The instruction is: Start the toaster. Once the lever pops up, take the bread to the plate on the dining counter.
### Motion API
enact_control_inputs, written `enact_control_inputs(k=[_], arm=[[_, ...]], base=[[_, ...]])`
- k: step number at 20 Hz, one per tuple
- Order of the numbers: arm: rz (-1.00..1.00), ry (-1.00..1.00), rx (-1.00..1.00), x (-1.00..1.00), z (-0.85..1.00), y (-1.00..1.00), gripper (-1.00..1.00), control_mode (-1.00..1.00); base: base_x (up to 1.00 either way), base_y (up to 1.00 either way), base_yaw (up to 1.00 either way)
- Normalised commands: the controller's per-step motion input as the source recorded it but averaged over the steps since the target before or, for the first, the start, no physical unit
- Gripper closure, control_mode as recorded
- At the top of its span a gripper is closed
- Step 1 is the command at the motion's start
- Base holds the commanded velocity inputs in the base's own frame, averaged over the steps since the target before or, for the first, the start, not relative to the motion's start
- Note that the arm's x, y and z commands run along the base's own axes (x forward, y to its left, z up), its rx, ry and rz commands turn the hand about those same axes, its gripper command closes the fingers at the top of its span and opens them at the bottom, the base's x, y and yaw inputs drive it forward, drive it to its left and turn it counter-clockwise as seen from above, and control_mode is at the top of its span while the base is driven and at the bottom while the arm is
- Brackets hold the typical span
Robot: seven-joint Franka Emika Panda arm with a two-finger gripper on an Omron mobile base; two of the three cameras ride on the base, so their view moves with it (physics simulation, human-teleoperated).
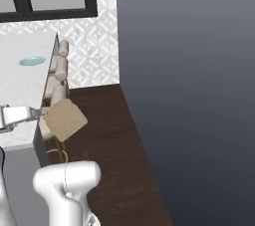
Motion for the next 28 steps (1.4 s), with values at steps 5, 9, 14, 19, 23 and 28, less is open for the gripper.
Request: enact_control_inputs(k=[5, 9, 14, 19, 23, 28], arm=[[0.00, 0.00, 0.00, 0.00, 0.00, 0.00, 1.00, 1.00], [0.00, 0.00, 0.00, 0.00, 0.00, 0.00, 1.00, 1.00], [0.00, 0.00, 0.00, 0.00, 0.00, 0.00, 1.00, 1.00], [0.00, 0.00, 0.00, 0.00, 0.00, 0.00, 1.00, 1.00], [0.00, 0.00, 0.00, 0.00, 0.00, 0.00, 1.00, 1.00], [0.00, 0.00, 0.00, 0.00, 0.00, 0.00, 1.00, 1.00]], base=[[0.99, -0.28, 0.09], [1.00, -0.26, 0.09], [1.00, -0.16, 0.07], [1.00, 0.00, 0.07], [1.00, 0.00, 0.10], [1.00, 0.05, 0.14]])
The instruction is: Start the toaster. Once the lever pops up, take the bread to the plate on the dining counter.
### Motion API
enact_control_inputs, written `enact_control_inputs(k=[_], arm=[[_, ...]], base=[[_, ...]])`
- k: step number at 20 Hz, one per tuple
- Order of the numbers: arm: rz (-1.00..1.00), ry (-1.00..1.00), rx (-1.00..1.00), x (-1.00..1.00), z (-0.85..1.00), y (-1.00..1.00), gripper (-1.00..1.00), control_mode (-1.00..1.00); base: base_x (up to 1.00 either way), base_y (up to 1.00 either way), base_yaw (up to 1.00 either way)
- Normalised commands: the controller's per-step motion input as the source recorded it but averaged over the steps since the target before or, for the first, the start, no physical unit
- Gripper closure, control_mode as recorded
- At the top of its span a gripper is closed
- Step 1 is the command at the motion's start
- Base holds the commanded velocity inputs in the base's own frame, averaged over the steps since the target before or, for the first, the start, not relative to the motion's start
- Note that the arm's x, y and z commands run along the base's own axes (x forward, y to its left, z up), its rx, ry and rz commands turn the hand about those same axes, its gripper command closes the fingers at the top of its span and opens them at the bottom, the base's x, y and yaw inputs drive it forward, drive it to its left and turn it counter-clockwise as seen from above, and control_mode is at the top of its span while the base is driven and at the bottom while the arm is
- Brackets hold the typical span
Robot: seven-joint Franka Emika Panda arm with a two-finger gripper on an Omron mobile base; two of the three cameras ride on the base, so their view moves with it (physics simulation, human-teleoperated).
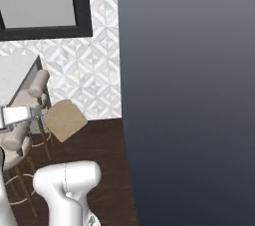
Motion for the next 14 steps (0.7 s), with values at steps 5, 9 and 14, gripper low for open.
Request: enact_control_inputs(k=[5, 9, 14], arm=[[0.00, 0.00, 0.00, 0.00, 0.00, 0.00, 1.00, 1.00], [0.00, 0.00, 0.00, 0.00, 0.00, 0.00, 1.00, 1.00], [0.00, 0.00, 0.00, 0.00, 0.00, 0.00, 1.00, 1.00]], base=[[0.83, 0.12, 0.21], [0.65, 0.06, 0.28], [0.41, 0.00, 0.37]])
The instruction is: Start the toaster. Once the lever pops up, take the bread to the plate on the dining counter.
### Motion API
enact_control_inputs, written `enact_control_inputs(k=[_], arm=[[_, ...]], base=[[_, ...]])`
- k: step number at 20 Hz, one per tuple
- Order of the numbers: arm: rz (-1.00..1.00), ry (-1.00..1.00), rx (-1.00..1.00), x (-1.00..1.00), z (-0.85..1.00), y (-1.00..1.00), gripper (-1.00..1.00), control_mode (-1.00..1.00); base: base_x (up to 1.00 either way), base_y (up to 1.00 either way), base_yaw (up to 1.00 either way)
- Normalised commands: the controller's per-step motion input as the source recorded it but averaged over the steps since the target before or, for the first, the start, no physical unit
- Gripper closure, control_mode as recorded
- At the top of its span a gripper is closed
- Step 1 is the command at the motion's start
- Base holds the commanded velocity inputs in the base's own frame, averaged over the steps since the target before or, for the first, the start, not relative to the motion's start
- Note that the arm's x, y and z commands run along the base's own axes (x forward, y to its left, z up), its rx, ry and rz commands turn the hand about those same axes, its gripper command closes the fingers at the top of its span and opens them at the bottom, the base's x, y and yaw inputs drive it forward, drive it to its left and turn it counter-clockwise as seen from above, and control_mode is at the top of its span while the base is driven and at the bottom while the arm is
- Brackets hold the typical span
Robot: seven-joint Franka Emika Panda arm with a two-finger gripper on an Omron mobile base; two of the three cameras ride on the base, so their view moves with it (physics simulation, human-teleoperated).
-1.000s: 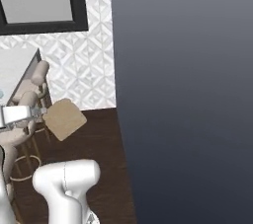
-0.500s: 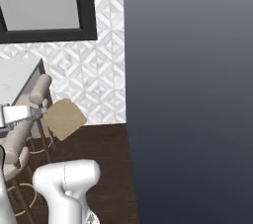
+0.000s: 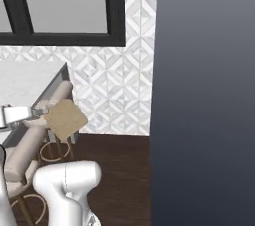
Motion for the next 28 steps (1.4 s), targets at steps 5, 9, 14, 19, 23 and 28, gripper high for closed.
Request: enact_control_inputs(k=[5, 9, 14, 19, 23, 28], arm=[[0.00, 0.00, 0.00, 0.00, 0.00, 0.00, 1.00, 1.00], [0.00, 0.00, 0.00, 0.00, 0.00, 0.00, 1.00, 1.00], [0.08, 0.00, -0.03, 0.07, -0.01, 0.00, 1.00, -1.00], [0.42, 0.02, -0.13, 0.14, -0.01, 0.02, 1.00, -1.00], [0.45, 0.01, -0.13, 0.00, 0.00, 0.48, 1.00, -1.00], [0.43, 0.16, -0.18, 0.00, 0.00, 0.97, 1.00, -1.00]], base=[[0.45, 0.06, 0.38], [0.56, 0.08, 0.38], [0.38, 0.01, 0.30], [0.00, 0.00, 0.00], [0.00, 0.00, 0.00], [0.00, 0.00, 0.00]])
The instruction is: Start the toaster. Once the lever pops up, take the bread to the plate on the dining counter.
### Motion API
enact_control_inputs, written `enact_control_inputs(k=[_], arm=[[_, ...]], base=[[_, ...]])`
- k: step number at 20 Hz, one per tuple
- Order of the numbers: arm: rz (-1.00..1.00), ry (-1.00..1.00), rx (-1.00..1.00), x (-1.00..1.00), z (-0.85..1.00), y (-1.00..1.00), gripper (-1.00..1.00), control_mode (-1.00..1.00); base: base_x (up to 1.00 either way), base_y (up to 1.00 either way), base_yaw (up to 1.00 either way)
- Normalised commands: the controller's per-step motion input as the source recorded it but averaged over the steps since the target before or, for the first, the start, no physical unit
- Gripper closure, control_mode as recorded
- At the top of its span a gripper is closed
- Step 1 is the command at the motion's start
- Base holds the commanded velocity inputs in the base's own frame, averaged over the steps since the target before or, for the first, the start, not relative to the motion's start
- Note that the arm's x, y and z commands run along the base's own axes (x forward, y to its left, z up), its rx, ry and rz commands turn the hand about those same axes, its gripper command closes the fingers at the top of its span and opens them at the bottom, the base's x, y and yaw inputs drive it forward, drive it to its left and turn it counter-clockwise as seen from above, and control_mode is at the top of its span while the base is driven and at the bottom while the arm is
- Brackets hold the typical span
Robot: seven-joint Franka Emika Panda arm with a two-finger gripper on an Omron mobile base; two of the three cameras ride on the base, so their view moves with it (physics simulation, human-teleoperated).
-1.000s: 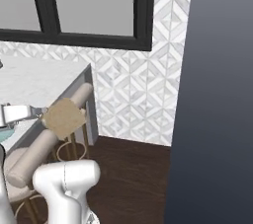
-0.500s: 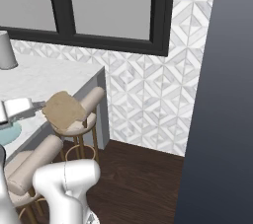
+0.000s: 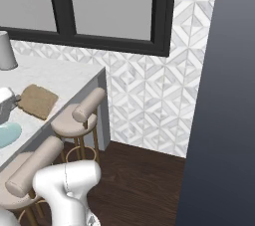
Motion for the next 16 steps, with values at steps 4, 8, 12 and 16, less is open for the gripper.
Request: enact_control_inputs(k=[4, 8, 12, 16], arm=[[0.41, 0.29, -0.09, 0.00, -0.11, 0.79, 1.00, -1.00], [0.34, 0.21, 0.00, 0.03, -0.32, 0.76, 1.00, -1.00], [0.24, 0.11, -0.03, 0.04, -0.65, 0.65, 1.00, -1.00], [0.17, 0.05, -0.03, 0.39, -0.49, 0.55, 1.00, -1.00]], base=[[0.00, 0.00, 0.00], [0.00, 0.00, 0.00], [0.00, 0.00, 0.00], [0.00, 0.00, 0.00]])
